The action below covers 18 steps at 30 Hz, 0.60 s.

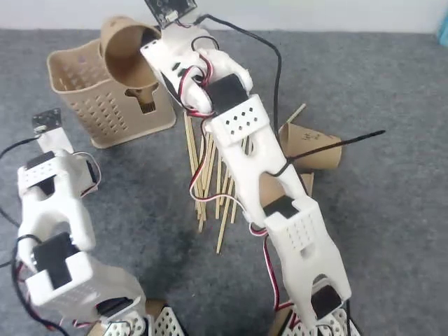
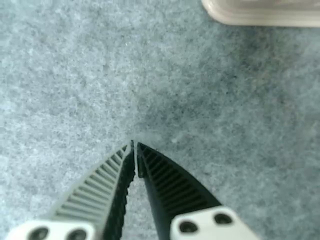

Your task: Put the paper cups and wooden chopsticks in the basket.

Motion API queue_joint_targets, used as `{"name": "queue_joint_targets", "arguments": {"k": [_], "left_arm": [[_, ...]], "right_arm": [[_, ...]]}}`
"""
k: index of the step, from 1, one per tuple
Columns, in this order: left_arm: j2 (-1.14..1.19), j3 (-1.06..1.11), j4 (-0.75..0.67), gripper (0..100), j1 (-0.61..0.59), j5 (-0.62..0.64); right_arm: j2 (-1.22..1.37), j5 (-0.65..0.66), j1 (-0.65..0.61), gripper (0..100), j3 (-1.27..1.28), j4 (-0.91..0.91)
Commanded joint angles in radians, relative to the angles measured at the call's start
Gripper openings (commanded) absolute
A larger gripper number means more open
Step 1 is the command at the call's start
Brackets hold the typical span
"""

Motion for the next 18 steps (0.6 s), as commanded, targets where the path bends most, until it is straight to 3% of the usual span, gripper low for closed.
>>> {"name": "queue_joint_targets", "arguments": {"k": [1,18], "left_arm": [[-0.006,-0.035,-0.015,1,0.005,0.008],[-0.006,-0.035,-0.015,1,0.005,0.008]], "right_arm": [[0.016,-0.003,0.03,0.6,-0.049,-0.008],[0.071,-0.009,0.027,2.6,-0.055,-0.038]]}}
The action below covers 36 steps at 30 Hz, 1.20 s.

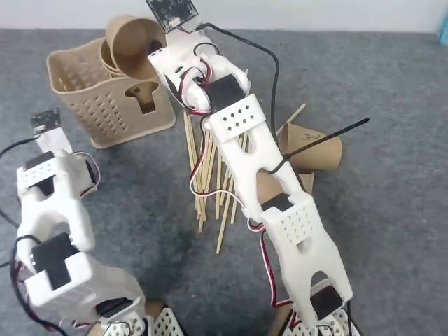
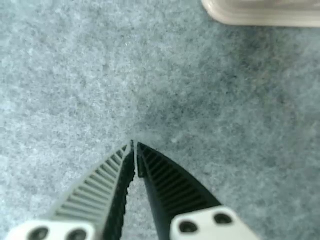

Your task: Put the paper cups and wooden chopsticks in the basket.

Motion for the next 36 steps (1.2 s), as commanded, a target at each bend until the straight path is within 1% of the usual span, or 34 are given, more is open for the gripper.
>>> {"name": "queue_joint_targets", "arguments": {"k": [1,3,5,7,9,19,23,28,33,34,36], "left_arm": [[-0.006,-0.035,-0.015,1,0.005,0.008],[-0.006,-0.035,-0.015,1,0.005,0.008],[-0.006,-0.035,-0.015,1,0.005,0.008],[-0.006,-0.035,-0.015,1,0.005,0.008],[-0.006,-0.035,-0.015,1,0.005,0.008],[-0.006,-0.035,-0.015,1,0.005,0.008],[-0.006,-0.035,-0.015,1,0.005,0.008],[-0.006,-0.035,-0.021,1,0.005,0.008],[-0.006,-0.035,-0.023,1,0.005,0.008],[-0.006,-0.035,-0.023,1,0.005,0.008],[-0.006,-0.035,-0.023,1,0.005,0.008]], "right_arm": [[-0.021,-0.006,0.007,5.4,-0.044,-0.028],[-0.021,-0.023,0.002,12.5,-0.044,-0.027],[-0.022,-0.104,-0.005,18.3,-0.063,-0.025],[-0.025,-0.187,-0.007,21.4,-0.107,-0.018],[-0.027,-0.222,-0.007,21.8,-0.161,-0.018],[-0.027,-0.227,0.002,21.7,-0.382,0.108],[-0.079,-0.226,0.018,21.7,-0.397,0.226],[-0.16,-0.221,0.048,21.7,-0.397,0.495],[-0.275,-0.219,0.05,21.6,-0.397,0.771],[-0.303,-0.219,0.05,21.6,-0.394,0.811],[-0.349,-0.219,0.059,21.6,-0.371,0.811]]}}
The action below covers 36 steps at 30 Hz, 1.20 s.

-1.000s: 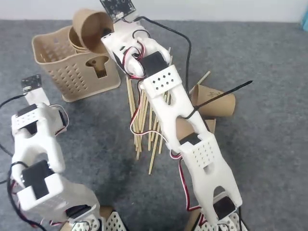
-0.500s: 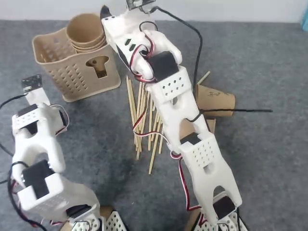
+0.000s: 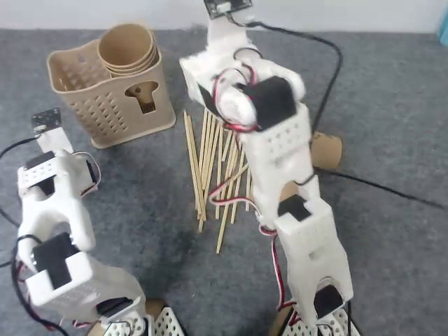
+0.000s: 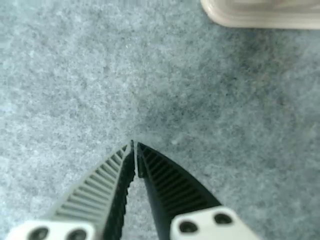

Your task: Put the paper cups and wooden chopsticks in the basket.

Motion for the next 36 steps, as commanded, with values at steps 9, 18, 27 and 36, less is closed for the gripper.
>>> {"name": "queue_joint_targets", "arguments": {"k": [9,18,27,36], "left_arm": [[-0.006,-0.033,-0.018,1,0.005,0.008],[-0.006,-0.022,-0.02,1,0.006,0.006],[-0.006,-0.022,-0.02,1,0.006,0.006],[-0.006,-0.022,-0.018,1,0.006,0.006]], "right_arm": [[-0.568,-0.005,0.156,21.6,0.48,0.058],[-1.214,-0.005,0.222,21.6,1.29,0.042],[-1.534,0.118,0.306,21.6,1.815,-0.01],[-1.508,0.137,0.315,21.6,2.159,-0.147]]}}
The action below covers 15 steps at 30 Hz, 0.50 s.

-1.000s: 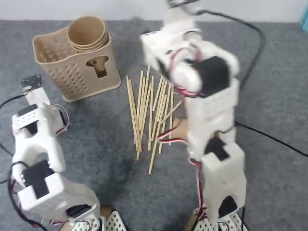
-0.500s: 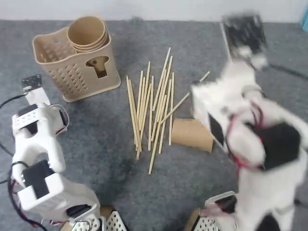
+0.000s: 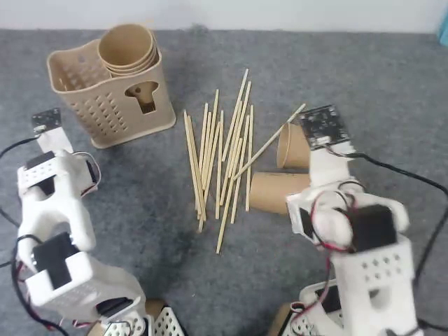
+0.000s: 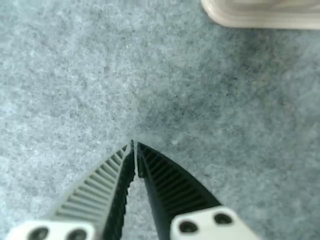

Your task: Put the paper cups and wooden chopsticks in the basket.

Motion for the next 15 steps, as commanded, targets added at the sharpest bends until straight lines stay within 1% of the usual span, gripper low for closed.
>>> {"name": "queue_joint_targets", "arguments": {"k": [1,5,11,15], "left_arm": [[-0.006,-0.022,-0.018,1,0.005,0.006],[-0.006,-0.022,-0.018,1,0.005,0.006],[-0.006,-0.022,-0.018,1,0.005,0.006],[-0.006,-0.022,-0.018,1,0.005,0.006]], "right_arm": [[0.001,0.002,0.03,21.6,0.04,-0.074],[0.033,0.002,0.03,21.6,0.095,-0.12],[0.117,0.003,0.03,21.6,0.23,-0.283],[0.179,-0.005,0.031,21.6,0.264,-0.366]]}}
